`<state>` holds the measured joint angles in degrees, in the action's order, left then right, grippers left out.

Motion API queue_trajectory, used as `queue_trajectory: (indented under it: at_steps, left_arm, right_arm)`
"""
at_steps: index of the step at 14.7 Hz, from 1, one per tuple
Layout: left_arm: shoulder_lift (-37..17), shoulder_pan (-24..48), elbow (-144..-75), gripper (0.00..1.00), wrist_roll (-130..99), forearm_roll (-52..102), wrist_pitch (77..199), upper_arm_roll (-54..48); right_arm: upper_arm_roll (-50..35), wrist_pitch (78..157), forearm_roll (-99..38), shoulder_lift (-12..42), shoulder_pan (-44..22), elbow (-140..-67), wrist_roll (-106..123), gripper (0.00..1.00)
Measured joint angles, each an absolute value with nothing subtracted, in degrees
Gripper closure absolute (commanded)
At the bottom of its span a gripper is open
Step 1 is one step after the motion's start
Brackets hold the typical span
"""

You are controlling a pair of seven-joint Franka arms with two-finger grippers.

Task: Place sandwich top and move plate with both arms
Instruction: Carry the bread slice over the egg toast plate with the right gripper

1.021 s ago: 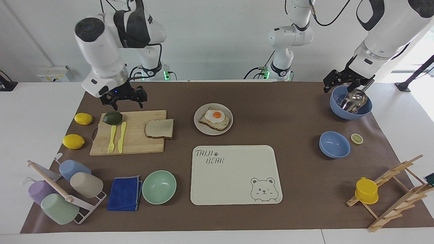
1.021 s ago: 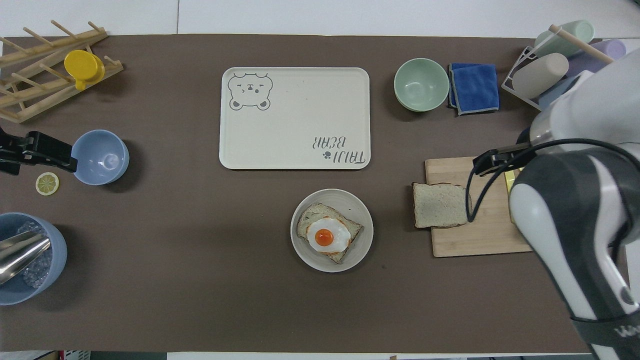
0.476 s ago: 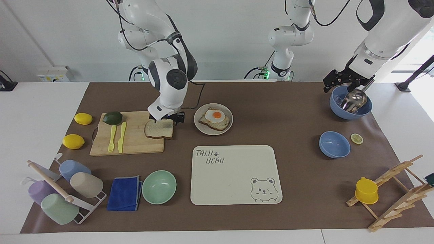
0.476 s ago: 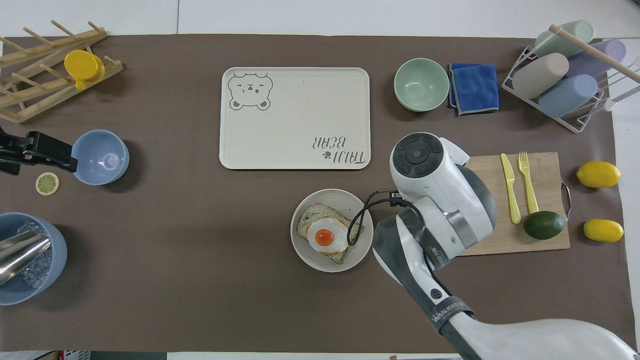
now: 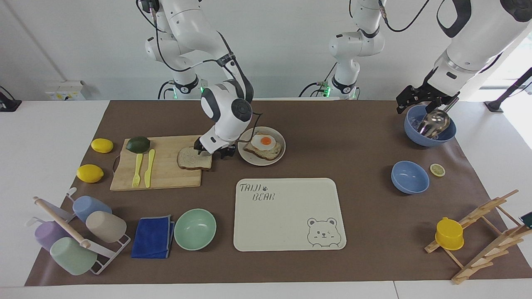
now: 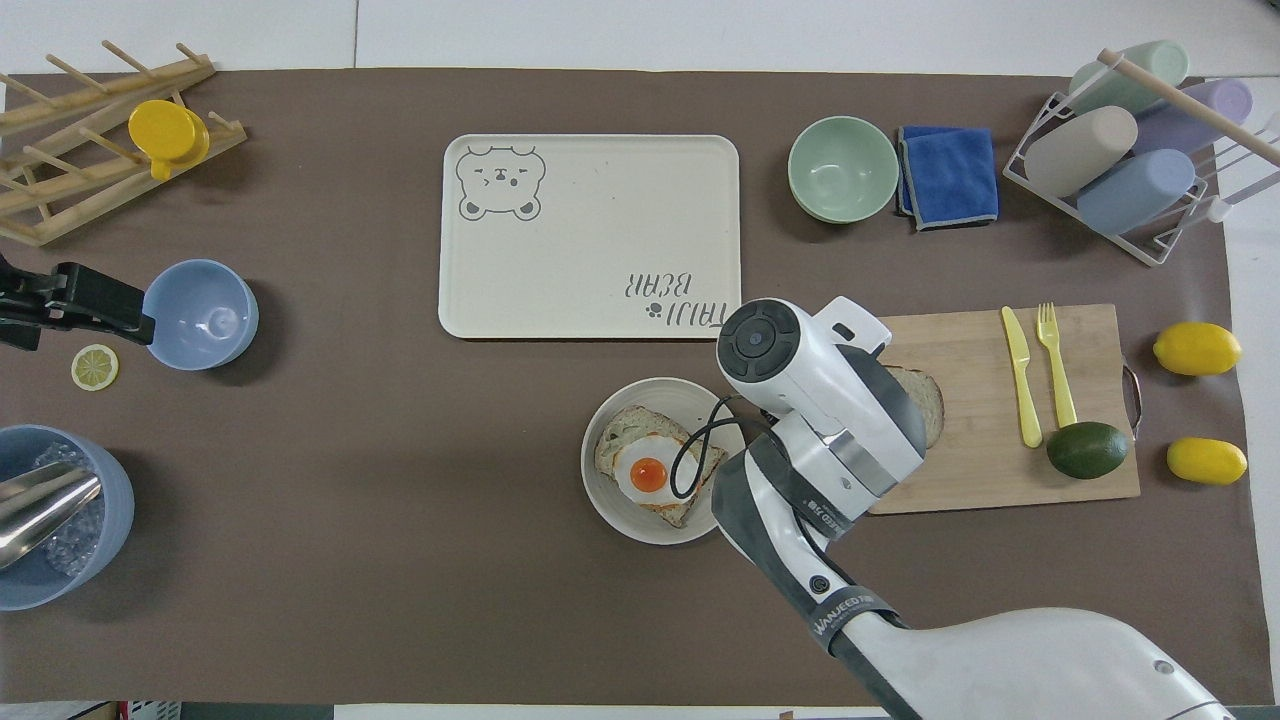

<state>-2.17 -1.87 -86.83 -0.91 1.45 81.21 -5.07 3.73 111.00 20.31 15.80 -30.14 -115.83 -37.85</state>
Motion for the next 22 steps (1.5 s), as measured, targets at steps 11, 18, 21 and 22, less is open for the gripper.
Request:
queue_trajectory:
  at_steps: [11,18,21,22]
  left_arm:
    - [-2.17,-1.87,-86.83,0.00,-0.90,1.45,81.21,-5.07]
    - [-2.17,-1.87,-86.83,0.00,-0.90,1.45,81.21,-5.07]
    - [-2.17,-1.87,-86.83,0.00,-0.90,1.45,81.21,-5.07]
    - [-2.17,-1.87,-86.83,0.00,-0.90,1.45,81.21,-5.07]
  right_arm:
    - [3.72,110.94,21.71,15.65,-29.81,-117.99,-35.95,0.85]
    - [2.64,105.15,22.48,14.56,-30.51,-114.21,-32.46,1.00]
    - [-0.88,99.61,21.52,14.46,-33.90,-107.00,-32.06,1.00]
    - [-1.45,98.33,20.21,14.48,-35.99,-104.66,-32.06,1.00]
